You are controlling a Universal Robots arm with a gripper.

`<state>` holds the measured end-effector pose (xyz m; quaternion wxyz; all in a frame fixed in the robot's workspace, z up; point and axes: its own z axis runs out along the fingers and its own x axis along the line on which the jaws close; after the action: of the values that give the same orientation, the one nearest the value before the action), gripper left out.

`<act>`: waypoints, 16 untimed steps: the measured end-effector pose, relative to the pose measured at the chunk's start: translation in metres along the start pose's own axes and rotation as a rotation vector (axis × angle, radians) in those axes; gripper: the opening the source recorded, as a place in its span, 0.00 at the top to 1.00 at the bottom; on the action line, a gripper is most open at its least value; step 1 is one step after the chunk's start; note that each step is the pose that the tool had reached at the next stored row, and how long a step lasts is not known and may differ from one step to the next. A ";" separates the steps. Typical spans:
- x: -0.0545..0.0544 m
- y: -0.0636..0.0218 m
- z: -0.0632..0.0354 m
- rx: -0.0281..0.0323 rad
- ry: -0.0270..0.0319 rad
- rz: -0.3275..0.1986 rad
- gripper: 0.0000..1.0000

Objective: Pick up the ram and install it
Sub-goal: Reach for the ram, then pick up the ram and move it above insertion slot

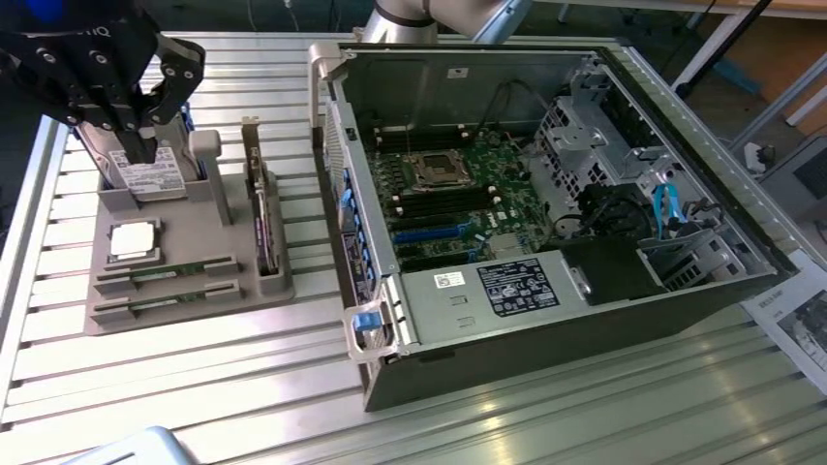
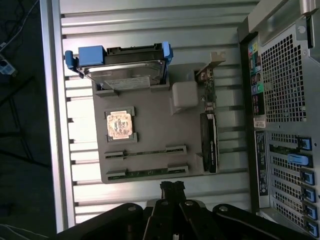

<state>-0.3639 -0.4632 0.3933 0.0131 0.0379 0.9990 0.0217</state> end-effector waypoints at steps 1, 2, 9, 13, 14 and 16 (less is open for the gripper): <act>0.000 0.0000 0.0000 0.0000 0.0000 0.000 0.90; 0.000 0.0000 0.0000 0.0000 0.0000 0.000 0.90; 0.000 0.0000 0.0000 0.0000 0.0000 0.000 0.90; 0.000 0.0000 0.0000 -0.0001 0.0002 -0.003 0.90; 0.000 0.0000 0.0000 -0.0002 0.0004 -0.008 0.90; 0.000 -0.0001 -0.0001 -0.0004 0.0009 -0.020 0.90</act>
<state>-0.3639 -0.4633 0.3933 0.0128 0.0280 0.9993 0.0218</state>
